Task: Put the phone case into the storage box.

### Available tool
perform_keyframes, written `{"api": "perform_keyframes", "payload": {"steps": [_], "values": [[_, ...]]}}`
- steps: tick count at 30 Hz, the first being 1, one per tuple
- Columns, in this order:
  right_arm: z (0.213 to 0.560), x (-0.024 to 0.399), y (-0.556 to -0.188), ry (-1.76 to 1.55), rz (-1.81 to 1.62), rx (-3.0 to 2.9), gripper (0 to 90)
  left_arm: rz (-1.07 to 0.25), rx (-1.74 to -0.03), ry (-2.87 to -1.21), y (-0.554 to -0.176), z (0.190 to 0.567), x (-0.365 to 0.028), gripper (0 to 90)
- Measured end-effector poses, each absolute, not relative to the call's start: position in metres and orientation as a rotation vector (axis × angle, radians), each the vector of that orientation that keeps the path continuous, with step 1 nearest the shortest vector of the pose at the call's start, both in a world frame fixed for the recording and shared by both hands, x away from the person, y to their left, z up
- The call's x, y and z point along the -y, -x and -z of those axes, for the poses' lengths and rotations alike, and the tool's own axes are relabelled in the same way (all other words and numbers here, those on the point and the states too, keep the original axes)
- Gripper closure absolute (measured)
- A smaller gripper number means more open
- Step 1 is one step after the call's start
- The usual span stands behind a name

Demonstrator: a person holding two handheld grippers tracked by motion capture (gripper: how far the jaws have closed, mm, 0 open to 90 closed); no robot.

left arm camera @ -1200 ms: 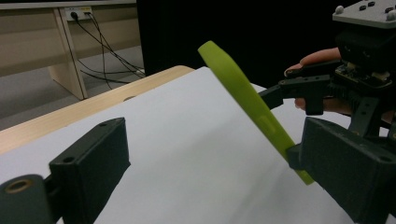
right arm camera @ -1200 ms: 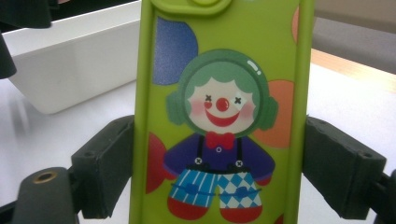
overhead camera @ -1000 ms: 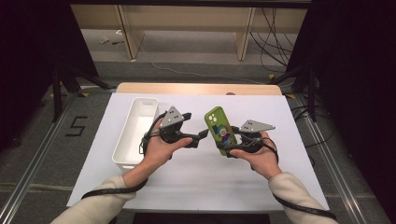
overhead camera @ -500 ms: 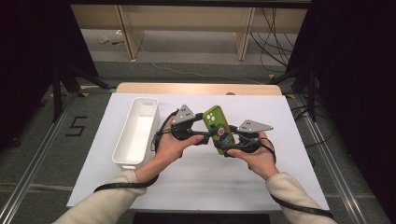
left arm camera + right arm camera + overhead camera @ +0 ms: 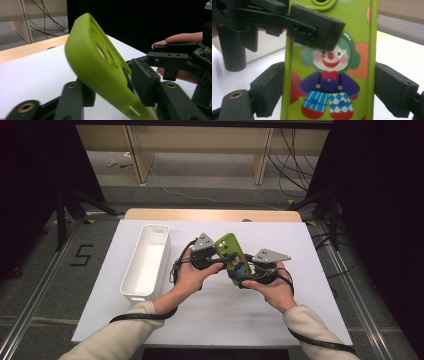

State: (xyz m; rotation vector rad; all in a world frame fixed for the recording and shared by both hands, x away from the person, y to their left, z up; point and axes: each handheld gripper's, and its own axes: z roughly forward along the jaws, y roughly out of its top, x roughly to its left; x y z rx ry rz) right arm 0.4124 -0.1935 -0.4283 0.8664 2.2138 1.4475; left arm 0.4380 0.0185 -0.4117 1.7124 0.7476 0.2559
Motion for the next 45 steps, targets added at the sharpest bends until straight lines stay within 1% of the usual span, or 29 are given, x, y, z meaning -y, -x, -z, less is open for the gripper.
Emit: {"api": "perform_keyframes", "payload": {"steps": [11,12,13,18,26,35,45], "values": [[0.429,0.19,-0.411,-0.83,-1.406,-2.208,16.4,-0.185,-0.724,-1.691,-0.432,0.413,-0.013,80.0],[0.429,0.189,-0.411,-0.826,-1.397,-2.203,16.7,-0.19,-0.71,-1.697,-0.432,0.413,-0.013,83.8],[0.429,0.189,-0.411,-0.826,-1.402,-2.195,17.6,-0.211,-0.698,-1.708,-0.431,0.413,-0.012,85.6],[0.427,0.192,-0.412,-0.834,-1.428,-2.194,15.9,-0.195,-0.671,-1.72,-0.432,0.413,-0.015,86.2],[0.43,0.203,-0.418,-0.825,-1.441,-2.244,15.7,-0.196,-0.589,-1.759,-0.434,0.407,-0.022,86.3],[0.437,0.205,-0.423,-0.763,-1.455,-2.331,16.2,-0.156,-0.438,-1.822,-0.438,0.403,-0.029,86.1],[0.441,0.2,-0.424,-0.673,-1.486,-2.408,16.3,-0.132,-0.385,-1.841,-0.436,0.403,-0.027,86.0]]}}
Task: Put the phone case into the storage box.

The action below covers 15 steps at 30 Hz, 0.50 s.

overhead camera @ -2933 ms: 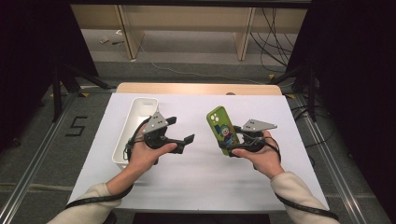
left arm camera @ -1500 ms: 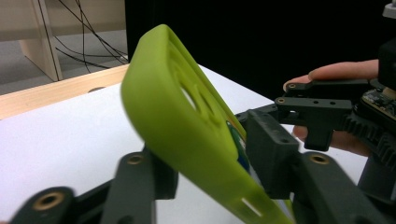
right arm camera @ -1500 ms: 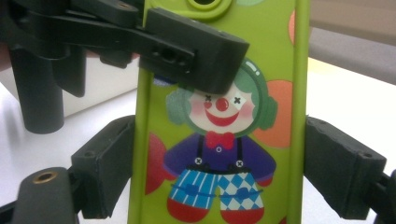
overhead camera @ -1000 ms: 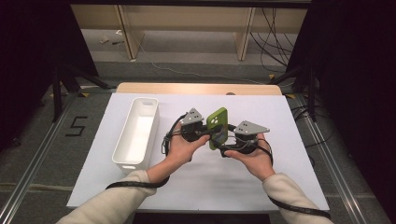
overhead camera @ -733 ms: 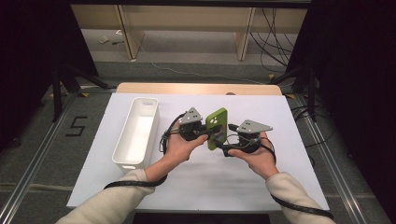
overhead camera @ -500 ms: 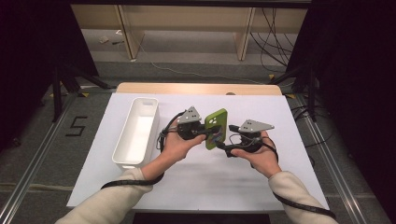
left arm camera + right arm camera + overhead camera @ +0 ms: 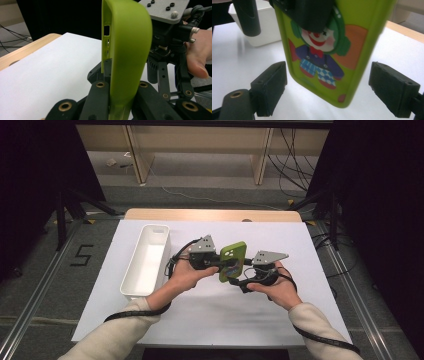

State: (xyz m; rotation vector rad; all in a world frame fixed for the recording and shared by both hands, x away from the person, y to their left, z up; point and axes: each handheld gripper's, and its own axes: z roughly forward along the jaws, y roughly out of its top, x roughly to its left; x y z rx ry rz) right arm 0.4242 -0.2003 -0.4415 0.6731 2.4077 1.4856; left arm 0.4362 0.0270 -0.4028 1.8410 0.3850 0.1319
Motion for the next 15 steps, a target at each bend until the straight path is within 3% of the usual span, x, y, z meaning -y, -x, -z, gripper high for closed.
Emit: {"api": "perform_keyframes", "payload": {"steps": [7,15], "values": [[0.4436,0.1993,-0.4252,-0.66,-1.529,-2.429,20.2,-0.12,-0.363,-1.845,-0.4344,0.4032,-0.0246,86.0],[0.4461,0.2018,-0.4277,-0.657,-1.591,-2.449,38.0,-0.123,-0.351,-1.84,-0.4347,0.4021,-0.0253,86.0]]}}
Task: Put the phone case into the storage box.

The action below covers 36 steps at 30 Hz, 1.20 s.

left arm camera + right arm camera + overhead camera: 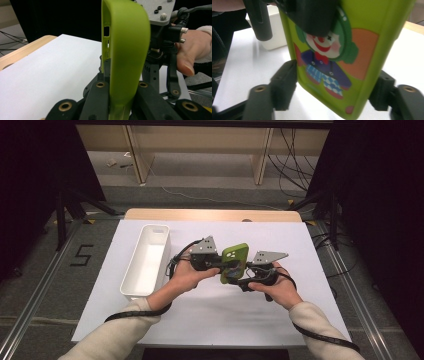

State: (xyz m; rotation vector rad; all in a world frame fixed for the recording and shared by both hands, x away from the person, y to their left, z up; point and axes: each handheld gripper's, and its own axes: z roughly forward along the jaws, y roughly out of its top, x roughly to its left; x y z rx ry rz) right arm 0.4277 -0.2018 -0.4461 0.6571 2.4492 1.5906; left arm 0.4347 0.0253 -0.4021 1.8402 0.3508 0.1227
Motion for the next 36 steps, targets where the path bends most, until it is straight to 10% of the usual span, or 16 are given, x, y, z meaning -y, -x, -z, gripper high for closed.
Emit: {"api": "perform_keyframes", "payload": {"steps": [9,13,22,36], "values": [[0.446,0.211,-0.432,-0.684,-1.647,-2.477,61.5,-0.143,-0.358,-1.803,-0.439,0.402,-0.029,83.3],[0.446,0.214,-0.431,-0.697,-1.67,-2.487,77.5,-0.168,-0.398,-1.795,-0.441,0.4,-0.031,61.6],[0.436,0.209,-0.424,-0.784,-1.636,-2.465,77.9,-0.268,-0.538,-1.805,-0.439,0.399,-0.03,14.3],[0.43,0.205,-0.418,-0.921,-1.497,-2.363,77.9,-0.35,-0.579,-1.756,-0.431,0.392,-0.037,0.0]]}}
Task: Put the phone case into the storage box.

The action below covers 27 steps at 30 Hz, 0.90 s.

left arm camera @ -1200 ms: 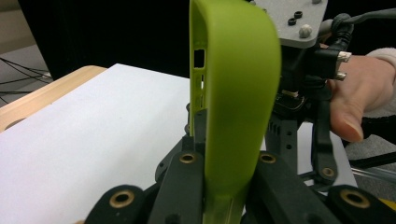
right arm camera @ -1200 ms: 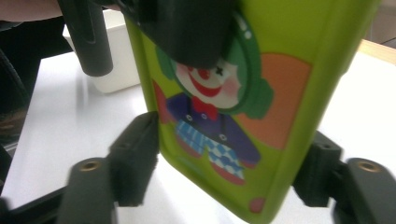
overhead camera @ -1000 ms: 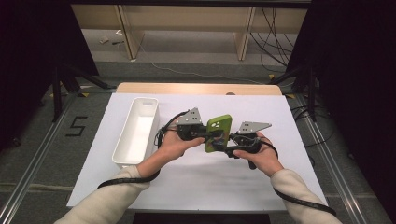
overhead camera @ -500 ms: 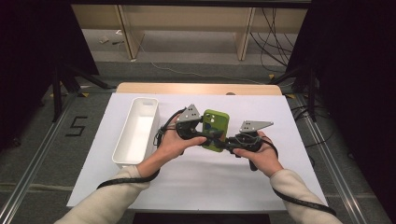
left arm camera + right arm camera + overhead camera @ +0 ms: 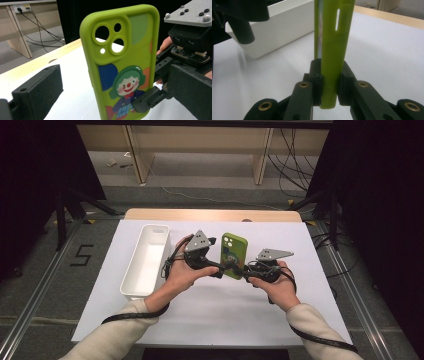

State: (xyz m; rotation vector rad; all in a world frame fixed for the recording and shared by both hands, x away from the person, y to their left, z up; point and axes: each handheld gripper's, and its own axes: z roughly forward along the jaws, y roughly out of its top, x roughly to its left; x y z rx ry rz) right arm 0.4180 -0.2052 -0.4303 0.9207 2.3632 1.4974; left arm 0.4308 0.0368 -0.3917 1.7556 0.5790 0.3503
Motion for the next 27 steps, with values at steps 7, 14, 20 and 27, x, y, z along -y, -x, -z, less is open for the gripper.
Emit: {"api": "perform_keyframes", "payload": {"steps": [7,14,20,27], "values": [[0.431,0.202,-0.415,-0.978,-1.466,-2.326,77.9,-0.376,-0.596,-1.725,-0.425,0.387,-0.035,0.0],[0.432,0.199,-0.414,-1.028,-1.445,-2.292,77.9,-0.393,-0.621,-1.708,-0.422,0.384,-0.035,0.0],[0.434,0.195,-0.413,-1.042,-1.436,-2.283,77.8,-0.408,-0.634,-1.703,-0.421,0.38,-0.033,0.1],[0.436,0.189,-0.411,-1.038,-1.434,-2.274,77.8,-0.43,-0.634,-1.684,-0.422,0.375,-0.03,0.2]]}}
